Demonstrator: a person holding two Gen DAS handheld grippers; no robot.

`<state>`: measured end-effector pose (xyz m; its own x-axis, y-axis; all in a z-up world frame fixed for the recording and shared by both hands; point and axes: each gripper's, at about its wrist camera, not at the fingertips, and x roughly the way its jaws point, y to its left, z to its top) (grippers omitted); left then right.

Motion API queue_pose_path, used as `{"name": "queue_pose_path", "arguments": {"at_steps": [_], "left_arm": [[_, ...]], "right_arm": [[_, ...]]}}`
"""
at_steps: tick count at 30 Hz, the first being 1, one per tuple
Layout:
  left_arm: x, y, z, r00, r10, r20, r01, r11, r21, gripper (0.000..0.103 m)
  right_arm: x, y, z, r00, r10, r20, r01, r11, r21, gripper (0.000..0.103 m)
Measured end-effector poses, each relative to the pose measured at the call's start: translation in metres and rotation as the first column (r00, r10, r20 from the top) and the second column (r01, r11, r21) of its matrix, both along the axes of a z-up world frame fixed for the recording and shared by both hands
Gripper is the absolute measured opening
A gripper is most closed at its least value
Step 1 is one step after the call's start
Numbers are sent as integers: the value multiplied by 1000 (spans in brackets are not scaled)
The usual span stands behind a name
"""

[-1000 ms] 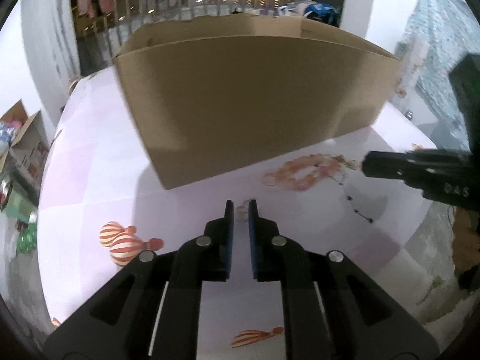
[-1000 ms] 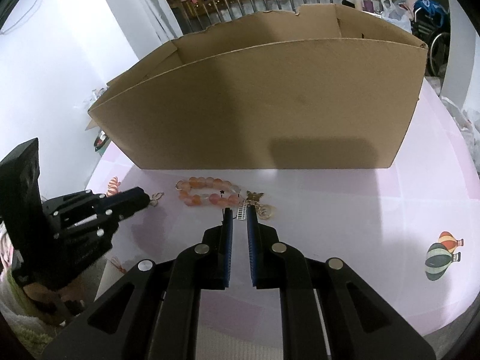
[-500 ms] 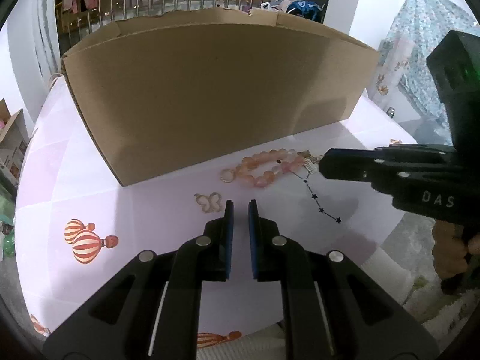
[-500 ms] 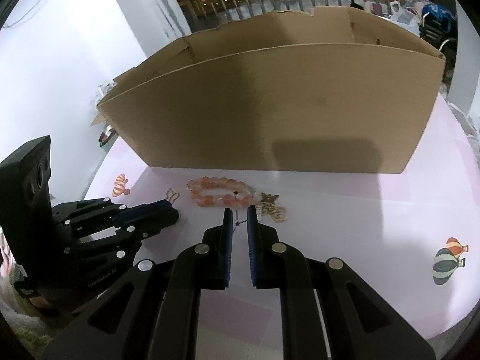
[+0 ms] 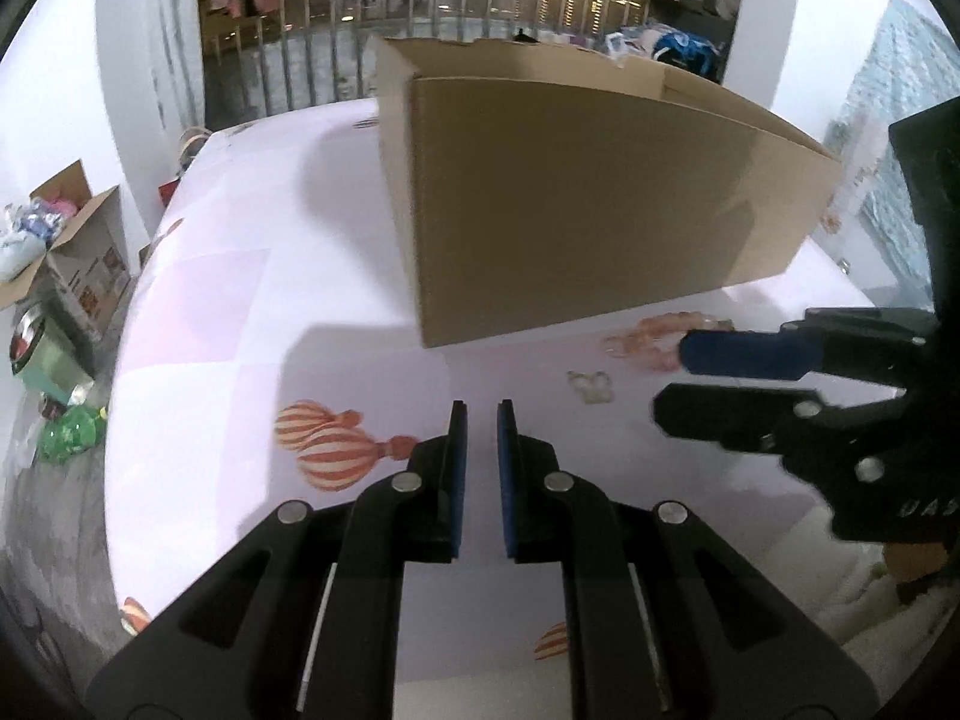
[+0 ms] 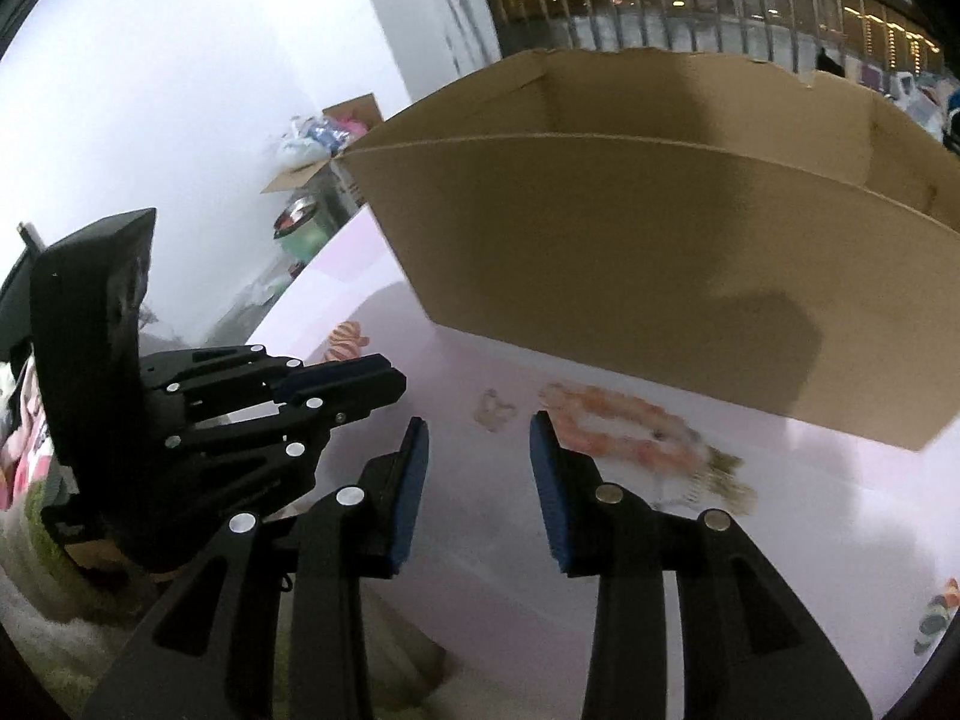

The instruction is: Organize jewelry

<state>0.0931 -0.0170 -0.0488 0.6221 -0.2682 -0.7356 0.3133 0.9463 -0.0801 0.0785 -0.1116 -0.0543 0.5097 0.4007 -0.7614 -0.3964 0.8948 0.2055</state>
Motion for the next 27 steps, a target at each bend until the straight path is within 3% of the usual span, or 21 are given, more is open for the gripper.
{"name": "queue_pose_path", "arguments": {"at_steps": [13,19,27], "left_arm": [[5,16,-4,1000,7,7,-7,999,-35,9],[4,16,-6,1000,13,1,-13,999,-47,9],[4,14,-7,1000,14,-4,-14,999,-52,9]], "right_arm": [[15,14,-17,1000,7,17,-5,987,-161,34],[13,34,-20,999,43,33,-35,972,-232,25],[21,37,-19,999,44,15,-39,973,-226,16]]}}
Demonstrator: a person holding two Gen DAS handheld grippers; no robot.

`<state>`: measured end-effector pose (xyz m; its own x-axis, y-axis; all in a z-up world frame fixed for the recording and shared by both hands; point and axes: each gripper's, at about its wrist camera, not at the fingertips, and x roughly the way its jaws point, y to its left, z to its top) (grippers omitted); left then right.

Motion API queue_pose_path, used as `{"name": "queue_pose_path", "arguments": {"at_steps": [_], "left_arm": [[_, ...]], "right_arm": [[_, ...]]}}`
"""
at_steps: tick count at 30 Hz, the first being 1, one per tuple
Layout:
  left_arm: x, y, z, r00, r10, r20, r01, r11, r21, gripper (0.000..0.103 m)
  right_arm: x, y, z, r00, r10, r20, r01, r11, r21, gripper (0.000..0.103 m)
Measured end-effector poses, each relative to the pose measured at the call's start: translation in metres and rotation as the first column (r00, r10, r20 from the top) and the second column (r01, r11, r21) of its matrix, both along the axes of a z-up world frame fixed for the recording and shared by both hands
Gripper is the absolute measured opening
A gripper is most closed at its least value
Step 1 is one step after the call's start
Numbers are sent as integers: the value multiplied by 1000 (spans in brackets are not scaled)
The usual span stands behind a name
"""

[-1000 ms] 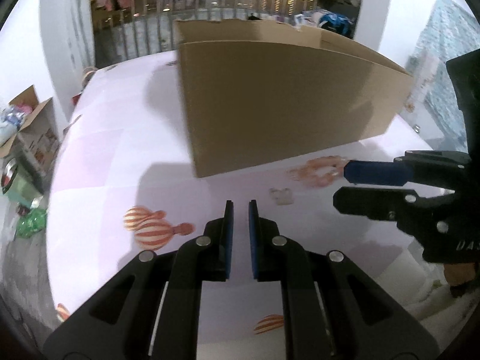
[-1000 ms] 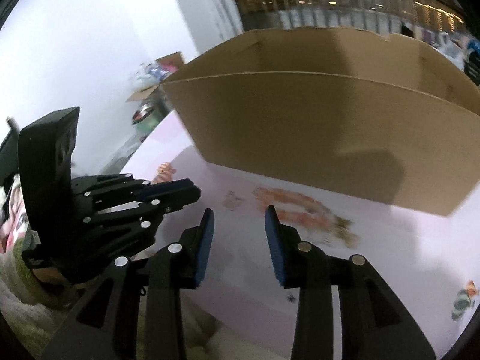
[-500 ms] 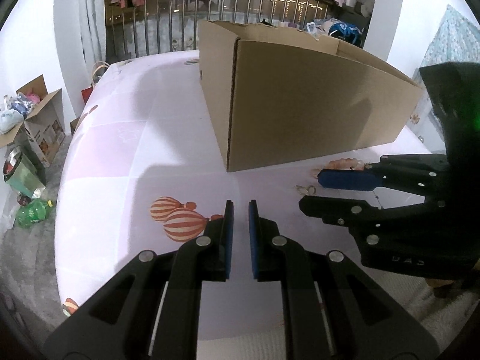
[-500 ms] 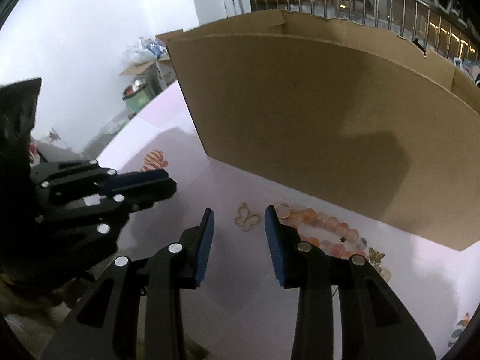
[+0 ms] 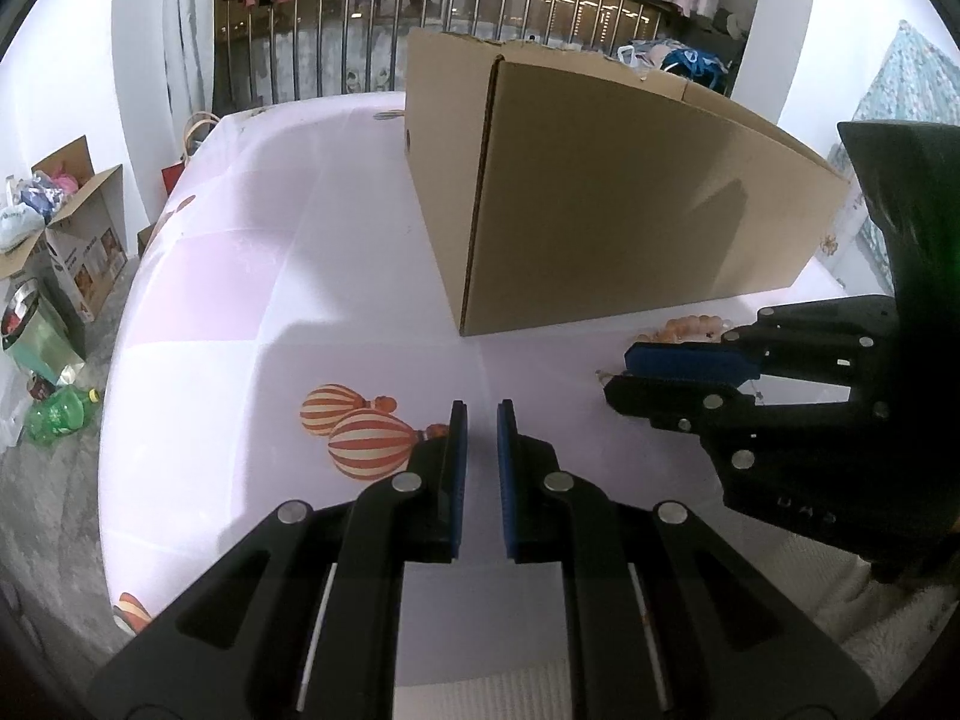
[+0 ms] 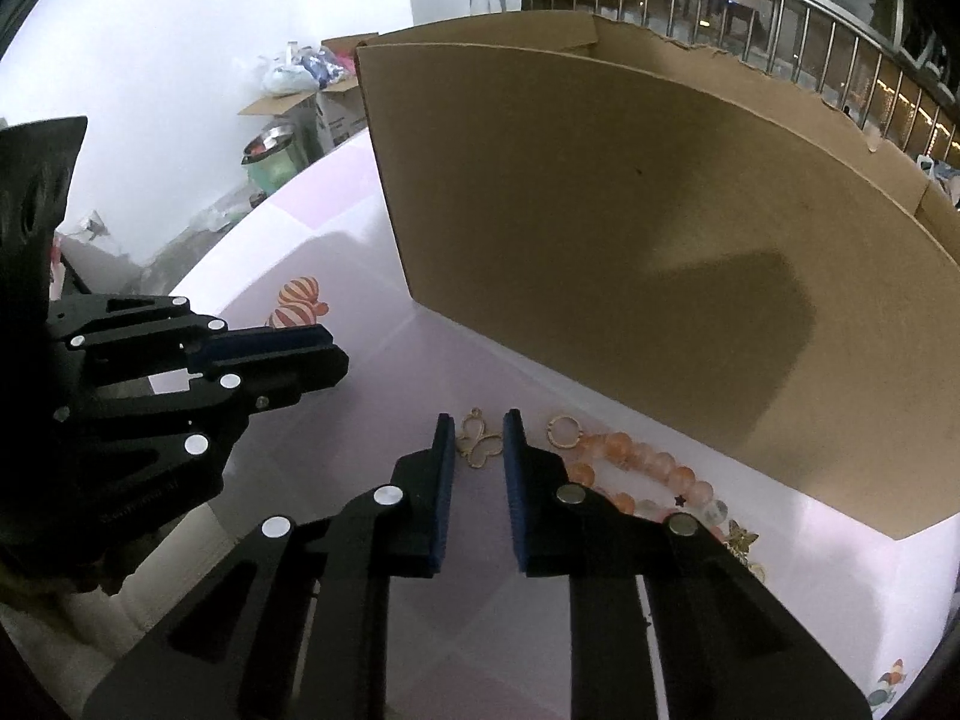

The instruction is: Organize jewelry

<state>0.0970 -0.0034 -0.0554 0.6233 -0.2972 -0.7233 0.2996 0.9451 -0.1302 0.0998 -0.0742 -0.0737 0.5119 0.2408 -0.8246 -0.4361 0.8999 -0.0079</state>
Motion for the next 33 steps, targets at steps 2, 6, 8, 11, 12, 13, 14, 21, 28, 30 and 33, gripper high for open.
{"name": "queue_pose_path", "arguments": {"at_steps": [2,6,8,11,12,13,14,21,28,30,33], "left_arm": [[0,0,0,1000,-1,1,1,1000,1,9],[-1,0,-1,1000,2,3,-2,1000,2,9],[-1,0,-1,1000,4,2,-4,1000,2,9],[-1,0,-1,1000,3,3,-3,1000,3,9],[-1,0,-1,1000,2,4,-2,1000,4,9],[-2,0,0,1000,2,4,-2,1000,5,9],[-2,-1,0,1000,0,5,0,1000,5,9],[-4,-10,6,998,-61,36,61,998,-12,17],[3,-54,2,965,-252,72,247,966,77,26],[8,-62,-2,960,-274,64,267,959,100,26],[15,-72,-7,952,-301,49,293,948,121,26]], "right_arm": [[0,-1,0,1000,-2,-5,2,1000,7,16],[3,-2,0,1000,-4,-13,5,1000,20,16],[4,-4,0,1000,-6,-17,6,1000,26,16],[5,-7,1,1000,-7,-17,8,999,33,16],[5,-8,2,1000,-6,-17,7,999,38,16],[6,-9,4,1000,-7,-16,8,999,43,16],[5,-10,5,1000,-7,-14,8,999,48,16],[-7,-31,27,999,-48,22,45,993,104,16],[-26,-76,47,986,-161,48,152,976,153,16],[-28,-86,49,981,-186,50,176,971,162,16],[-30,-95,49,977,-210,46,198,964,179,16]]}}
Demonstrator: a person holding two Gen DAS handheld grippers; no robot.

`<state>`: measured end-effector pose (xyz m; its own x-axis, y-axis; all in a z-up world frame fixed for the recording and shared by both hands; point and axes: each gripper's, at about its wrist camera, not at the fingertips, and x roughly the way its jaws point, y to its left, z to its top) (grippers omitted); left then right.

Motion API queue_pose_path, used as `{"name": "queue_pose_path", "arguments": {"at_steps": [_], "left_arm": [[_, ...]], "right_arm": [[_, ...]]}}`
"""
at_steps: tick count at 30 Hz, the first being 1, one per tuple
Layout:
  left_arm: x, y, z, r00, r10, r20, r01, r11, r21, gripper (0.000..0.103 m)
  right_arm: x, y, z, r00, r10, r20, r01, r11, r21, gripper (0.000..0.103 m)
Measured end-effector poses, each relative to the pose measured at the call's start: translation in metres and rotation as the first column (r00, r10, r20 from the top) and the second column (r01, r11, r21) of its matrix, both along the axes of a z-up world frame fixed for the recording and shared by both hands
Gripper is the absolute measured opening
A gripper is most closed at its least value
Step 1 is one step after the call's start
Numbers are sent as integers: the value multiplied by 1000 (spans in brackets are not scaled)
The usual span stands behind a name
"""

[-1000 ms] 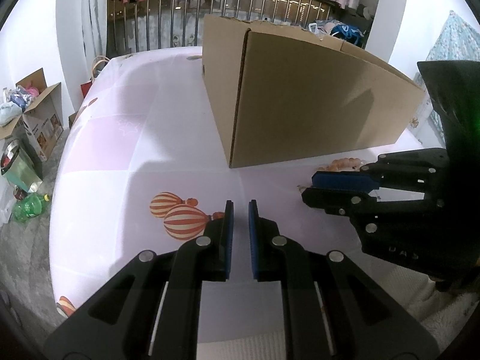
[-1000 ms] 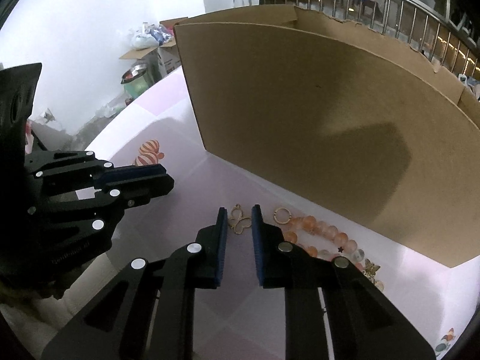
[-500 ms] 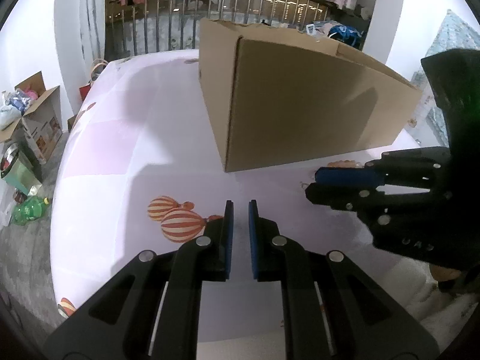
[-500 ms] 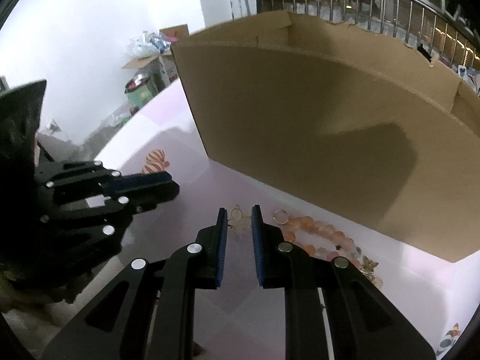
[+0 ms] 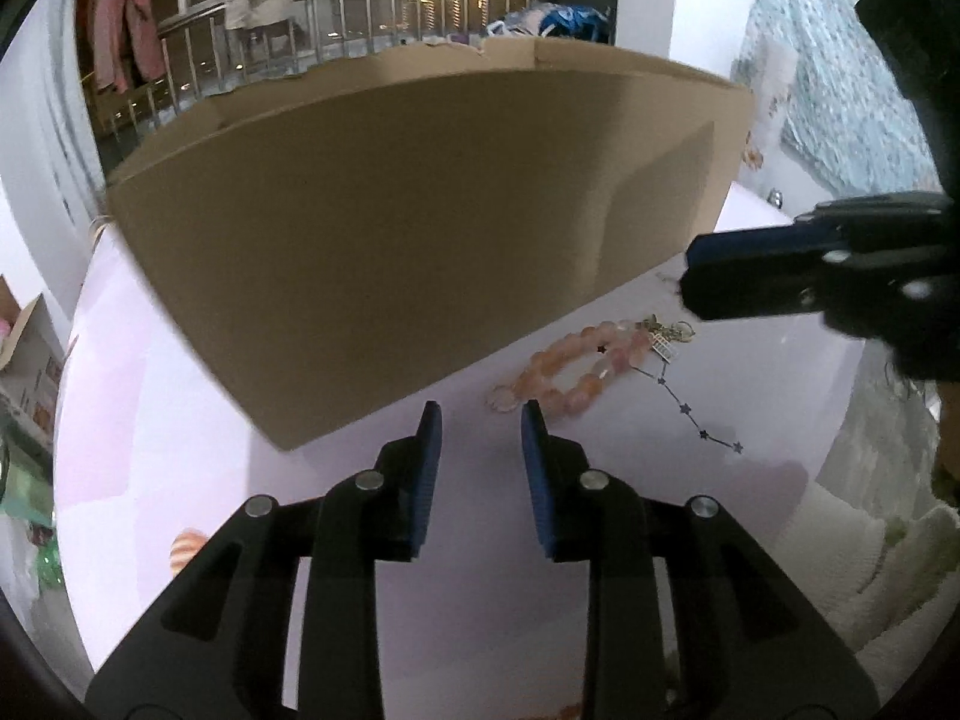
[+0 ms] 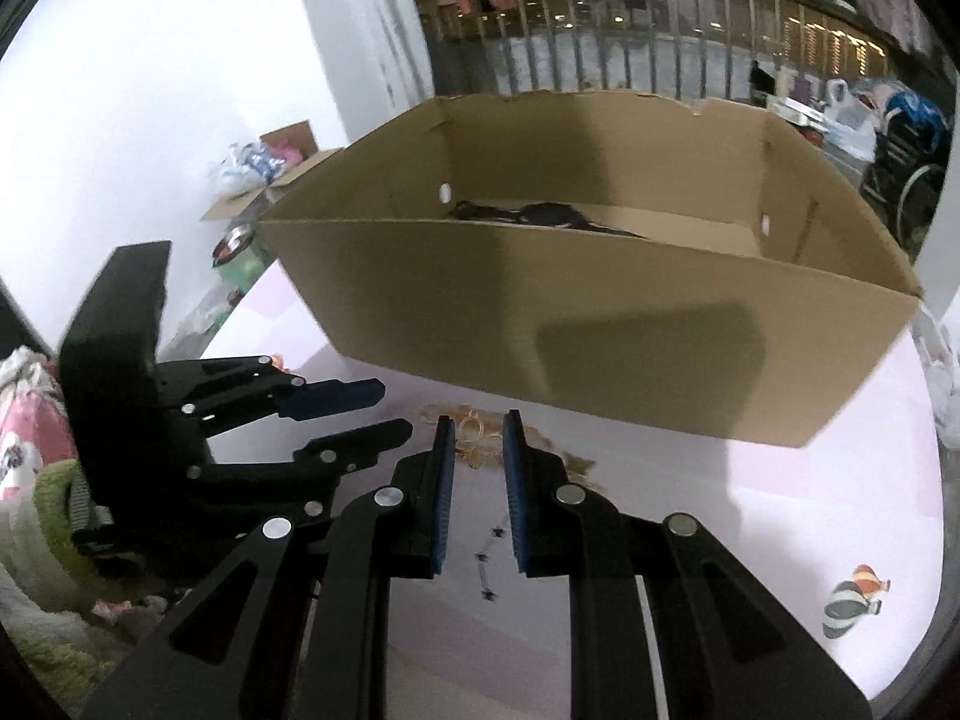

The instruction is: Organize jewelry

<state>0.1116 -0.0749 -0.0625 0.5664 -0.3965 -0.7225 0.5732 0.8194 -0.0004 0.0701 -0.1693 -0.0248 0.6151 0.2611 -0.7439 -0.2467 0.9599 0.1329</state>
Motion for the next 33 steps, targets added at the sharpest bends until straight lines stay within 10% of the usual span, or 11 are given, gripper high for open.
{"name": "queue_pose_path", "arguments": {"at_steps": [33], "left_arm": [[-19,11,31,999,27,47,-25,999,-41,9]], "right_arm": [[-13,-17,20,996,-24,83,22,999,32,16]]}}
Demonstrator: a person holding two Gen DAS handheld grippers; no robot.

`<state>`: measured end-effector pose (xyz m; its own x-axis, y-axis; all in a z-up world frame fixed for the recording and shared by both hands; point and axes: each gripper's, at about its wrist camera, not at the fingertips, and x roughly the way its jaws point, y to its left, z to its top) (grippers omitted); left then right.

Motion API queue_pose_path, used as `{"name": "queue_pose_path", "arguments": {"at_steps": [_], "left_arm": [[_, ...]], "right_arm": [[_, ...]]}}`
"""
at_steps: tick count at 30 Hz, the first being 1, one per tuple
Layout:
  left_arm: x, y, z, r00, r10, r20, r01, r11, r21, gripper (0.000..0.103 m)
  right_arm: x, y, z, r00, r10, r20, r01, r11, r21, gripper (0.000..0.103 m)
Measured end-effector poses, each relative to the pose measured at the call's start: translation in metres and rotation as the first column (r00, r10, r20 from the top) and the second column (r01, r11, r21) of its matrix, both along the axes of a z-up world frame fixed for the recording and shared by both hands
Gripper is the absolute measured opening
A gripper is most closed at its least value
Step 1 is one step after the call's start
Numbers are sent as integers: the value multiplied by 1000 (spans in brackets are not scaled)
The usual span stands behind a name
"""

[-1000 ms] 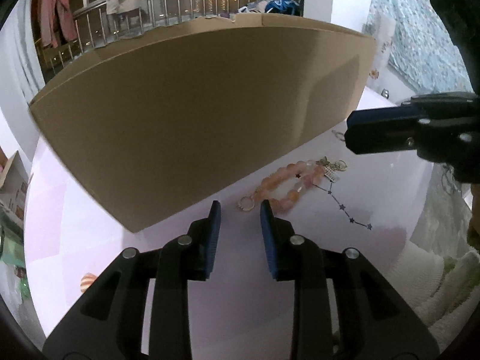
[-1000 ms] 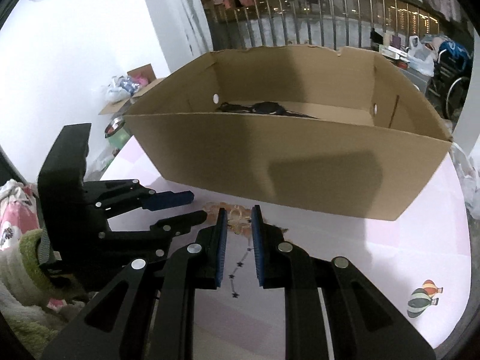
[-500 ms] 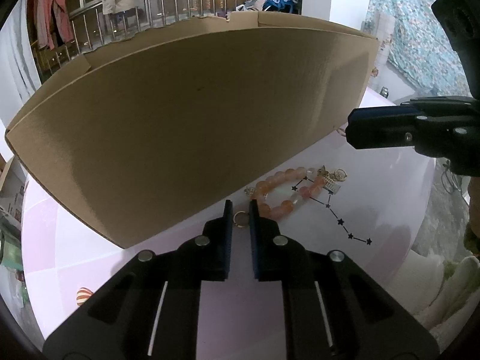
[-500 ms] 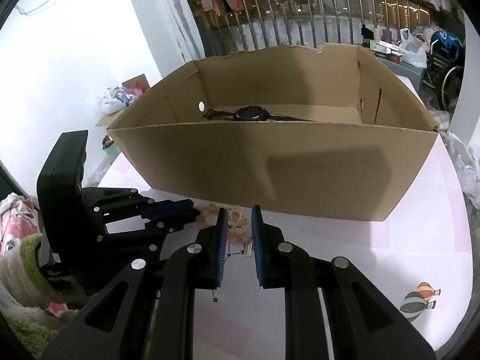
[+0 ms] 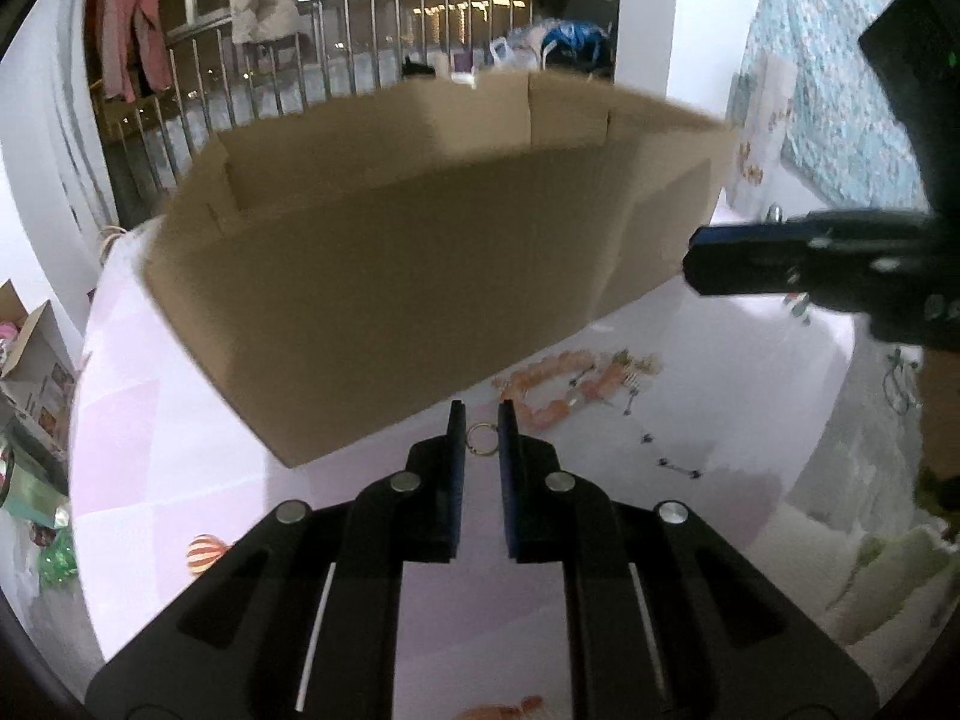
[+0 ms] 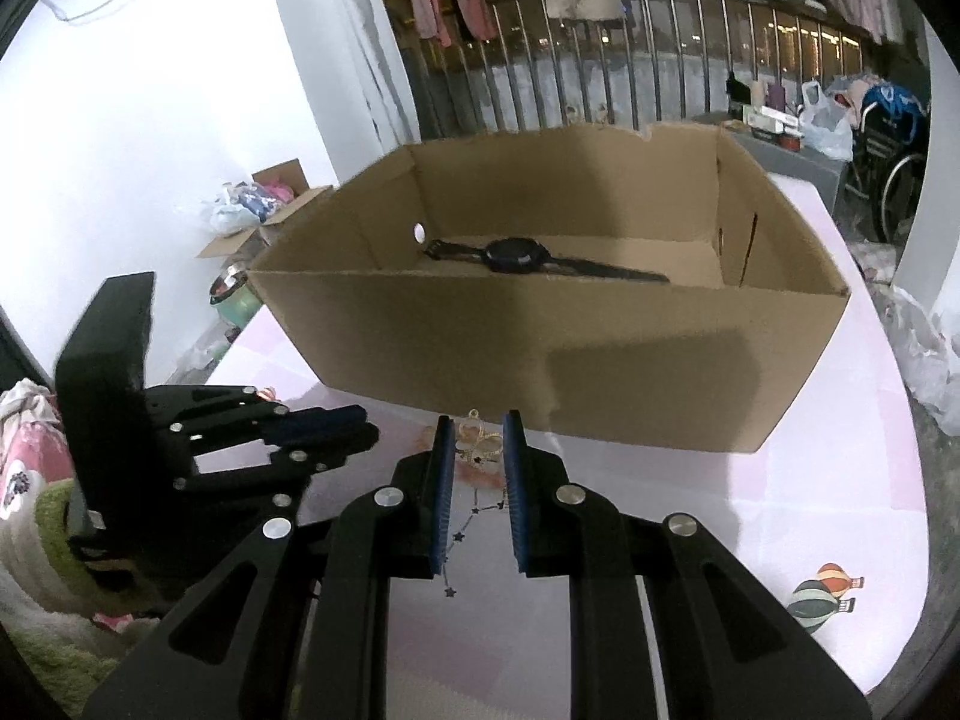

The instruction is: Organize jewelry

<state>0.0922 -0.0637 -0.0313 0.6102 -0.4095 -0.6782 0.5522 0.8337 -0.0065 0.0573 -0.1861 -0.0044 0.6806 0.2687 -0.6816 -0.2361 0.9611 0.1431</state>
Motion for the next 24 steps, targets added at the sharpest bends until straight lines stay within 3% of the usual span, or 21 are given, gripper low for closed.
{"name": "queue_pose_path", "arguments": {"at_steps": [6,11,16,19,24], "left_arm": [[-17,12,58,994,-2,111,13,995,-101,9],[-2,9,102,984,-15,180,46,984,-170,9],[50,-18,106,994,1,111,18,986,-168,9],[87,-36,95,999,17,46,-11,991,-137,9],[129,-49,79,995,68,-73,-79,984,-161,10]], "right_arm": [[-6,4,36,994,24,103,-24,1000,-8,16],[15,2,66,983,36,182,-33,999,-17,16],[57,-7,72,989,20,148,-17,1000,-21,16],[87,-12,66,996,0,92,6,998,-62,16],[122,-14,49,999,-50,-12,48,991,-126,17]]}}
